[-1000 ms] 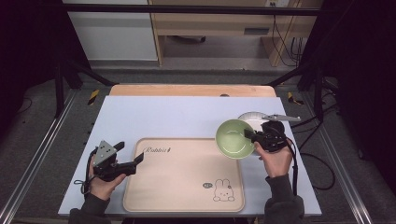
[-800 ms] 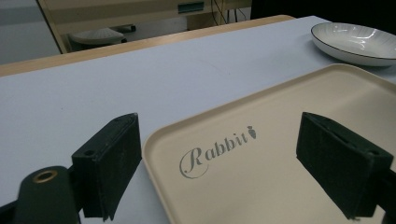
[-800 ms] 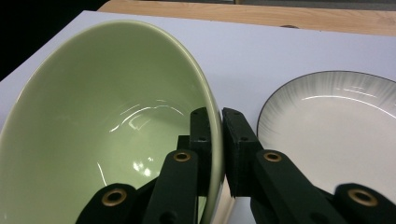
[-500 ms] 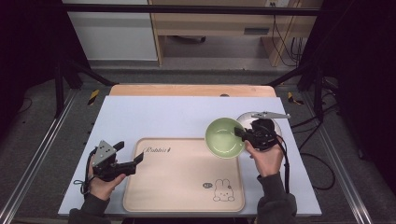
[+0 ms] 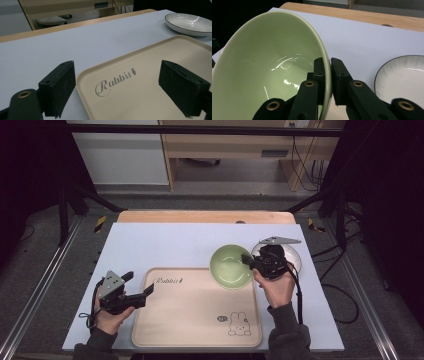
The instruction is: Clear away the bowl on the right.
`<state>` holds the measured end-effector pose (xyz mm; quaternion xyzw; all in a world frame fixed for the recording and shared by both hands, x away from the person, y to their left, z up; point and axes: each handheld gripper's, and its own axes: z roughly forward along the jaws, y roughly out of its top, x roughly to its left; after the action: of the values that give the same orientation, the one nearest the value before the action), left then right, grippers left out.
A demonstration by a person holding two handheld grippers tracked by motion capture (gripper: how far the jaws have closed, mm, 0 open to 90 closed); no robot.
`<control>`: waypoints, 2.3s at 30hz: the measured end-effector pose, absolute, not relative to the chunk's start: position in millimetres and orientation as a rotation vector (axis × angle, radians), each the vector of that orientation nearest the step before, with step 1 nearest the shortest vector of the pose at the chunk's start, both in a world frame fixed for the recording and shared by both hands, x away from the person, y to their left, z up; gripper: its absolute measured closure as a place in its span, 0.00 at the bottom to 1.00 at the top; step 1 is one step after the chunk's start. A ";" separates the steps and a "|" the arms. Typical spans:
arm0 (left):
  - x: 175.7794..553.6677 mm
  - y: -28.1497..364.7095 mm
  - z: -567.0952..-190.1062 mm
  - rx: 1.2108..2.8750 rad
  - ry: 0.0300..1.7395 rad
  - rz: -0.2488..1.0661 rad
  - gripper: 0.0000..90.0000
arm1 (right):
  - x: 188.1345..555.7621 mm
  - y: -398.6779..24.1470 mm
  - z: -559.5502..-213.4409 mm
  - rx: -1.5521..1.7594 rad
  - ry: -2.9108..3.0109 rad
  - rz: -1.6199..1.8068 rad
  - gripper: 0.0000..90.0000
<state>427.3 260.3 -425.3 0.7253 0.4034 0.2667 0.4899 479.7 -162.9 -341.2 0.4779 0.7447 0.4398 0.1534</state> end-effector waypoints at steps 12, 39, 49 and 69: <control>426.8 259.7 -425.0 1.764 0.972 0.645 0.15 | 483.9 -142.9 -346.9 1.343 2.179 1.265 0.92; 427.1 261.4 -422.7 1.745 0.967 0.628 0.15 | 499.7 -94.5 -376.0 1.338 2.309 1.216 0.92; 425.0 258.7 -421.8 1.757 0.951 0.642 0.15 | 494.9 -82.5 -383.7 1.336 2.337 1.240 0.92; 424.9 262.0 -419.7 1.751 0.955 0.651 0.15 | 508.8 -76.2 -421.5 1.420 2.392 1.167 0.92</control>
<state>424.9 262.0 -419.7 0.7234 0.3948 0.2691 0.4984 508.8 -76.2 -421.5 0.4698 0.7914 0.3860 0.0625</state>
